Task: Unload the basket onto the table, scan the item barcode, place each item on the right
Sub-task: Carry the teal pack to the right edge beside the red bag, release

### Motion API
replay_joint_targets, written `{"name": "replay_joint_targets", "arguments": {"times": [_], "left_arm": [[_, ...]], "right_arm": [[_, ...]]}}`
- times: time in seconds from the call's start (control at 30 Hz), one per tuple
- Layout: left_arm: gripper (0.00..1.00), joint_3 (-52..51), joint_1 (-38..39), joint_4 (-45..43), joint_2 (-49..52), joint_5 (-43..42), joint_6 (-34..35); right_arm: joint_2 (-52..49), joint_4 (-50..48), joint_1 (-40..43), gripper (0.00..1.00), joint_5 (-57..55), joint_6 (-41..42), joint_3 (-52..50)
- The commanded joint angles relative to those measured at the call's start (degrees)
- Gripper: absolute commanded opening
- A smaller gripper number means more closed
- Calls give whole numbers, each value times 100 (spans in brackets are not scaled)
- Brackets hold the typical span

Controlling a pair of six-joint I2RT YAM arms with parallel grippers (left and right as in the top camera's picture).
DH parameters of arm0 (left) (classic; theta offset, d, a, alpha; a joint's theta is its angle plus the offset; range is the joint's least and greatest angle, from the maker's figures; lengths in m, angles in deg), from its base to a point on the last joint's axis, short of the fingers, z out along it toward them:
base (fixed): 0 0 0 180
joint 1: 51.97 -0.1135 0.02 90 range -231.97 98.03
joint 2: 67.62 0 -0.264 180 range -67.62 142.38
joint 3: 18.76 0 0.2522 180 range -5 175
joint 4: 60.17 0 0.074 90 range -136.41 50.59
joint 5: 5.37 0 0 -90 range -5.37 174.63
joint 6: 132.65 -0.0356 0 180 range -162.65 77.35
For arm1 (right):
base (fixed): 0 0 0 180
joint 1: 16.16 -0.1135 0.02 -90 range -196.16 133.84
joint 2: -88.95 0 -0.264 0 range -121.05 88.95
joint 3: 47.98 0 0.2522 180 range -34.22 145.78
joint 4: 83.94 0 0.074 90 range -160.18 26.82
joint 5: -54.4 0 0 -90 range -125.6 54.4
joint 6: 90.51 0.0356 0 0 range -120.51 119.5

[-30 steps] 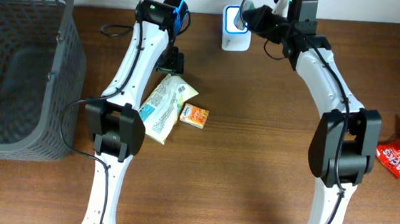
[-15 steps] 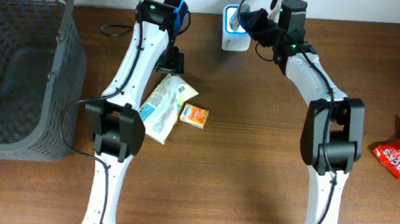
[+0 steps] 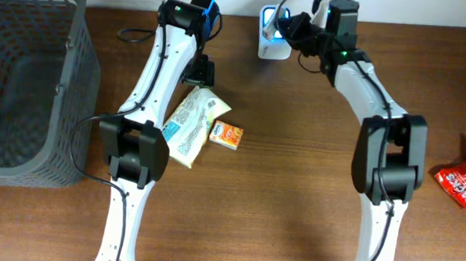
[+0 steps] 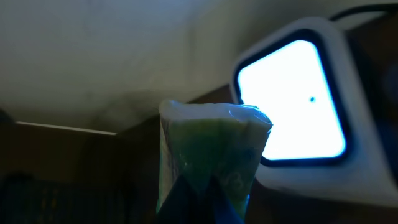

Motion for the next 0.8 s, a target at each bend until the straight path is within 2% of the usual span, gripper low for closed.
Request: {"name": "replay_joint_targets", "arguments": {"times": [0.0, 0.07, 0.23, 0.47, 0.63, 0.77], "left_arm": [[99, 4, -2, 11, 28, -24, 74], [99, 4, -2, 11, 28, -24, 76], [99, 4, -2, 13, 28, -26, 76], [99, 4, -2, -4, 28, -24, 76], [99, 4, -2, -7, 28, -24, 76], [99, 4, -2, -4, 28, -26, 76]], "right_arm": [[1069, 739, 393, 4, -455, -350, 76], [1471, 1486, 599, 4, -837, -590, 76], [2277, 3576, 1198, 4, -2277, -568, 76], [2393, 6107, 2282, 4, -3569, -568, 24], [2363, 6686, 2981, 4, -4896, -566, -511], [2339, 6531, 3379, 4, -4953, -570, -909]]}}
